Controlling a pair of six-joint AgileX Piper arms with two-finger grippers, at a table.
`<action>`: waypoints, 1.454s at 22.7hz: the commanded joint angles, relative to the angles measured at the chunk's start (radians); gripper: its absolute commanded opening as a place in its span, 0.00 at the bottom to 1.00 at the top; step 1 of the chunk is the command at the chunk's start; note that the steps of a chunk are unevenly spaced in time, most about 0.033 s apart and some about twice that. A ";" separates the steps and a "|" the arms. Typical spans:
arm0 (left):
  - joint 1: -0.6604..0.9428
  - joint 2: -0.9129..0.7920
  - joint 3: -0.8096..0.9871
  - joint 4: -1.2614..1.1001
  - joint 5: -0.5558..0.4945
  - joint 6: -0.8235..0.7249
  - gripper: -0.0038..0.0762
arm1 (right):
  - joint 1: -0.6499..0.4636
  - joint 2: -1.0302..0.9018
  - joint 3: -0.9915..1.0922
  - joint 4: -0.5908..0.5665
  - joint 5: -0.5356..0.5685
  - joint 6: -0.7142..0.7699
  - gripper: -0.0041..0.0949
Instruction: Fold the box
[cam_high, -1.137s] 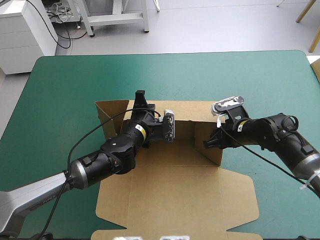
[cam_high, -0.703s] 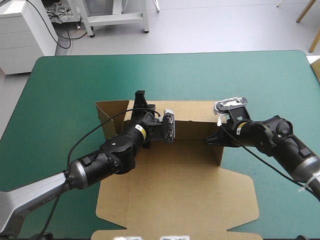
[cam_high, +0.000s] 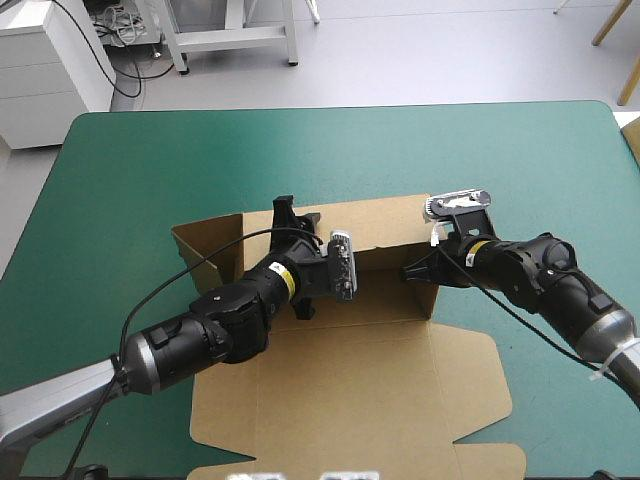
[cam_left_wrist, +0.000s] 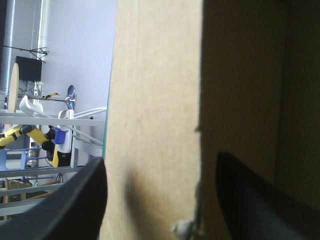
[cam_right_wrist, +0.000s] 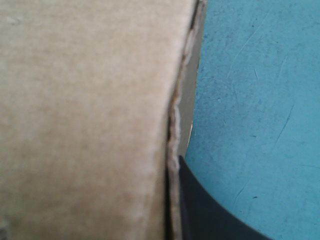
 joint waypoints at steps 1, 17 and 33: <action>-0.072 -0.058 -0.020 0.013 0.043 -0.007 0.62 | 0.005 -0.030 -0.029 -0.009 -0.104 0.038 0.03; -0.399 -0.109 -0.022 0.085 0.380 -0.019 0.62 | 0.005 0.033 -0.082 -0.036 -0.042 0.069 0.03; 0.116 -0.107 -0.313 -0.382 0.210 0.204 0.61 | -0.192 0.273 -0.501 -0.001 0.482 -0.080 0.02</action>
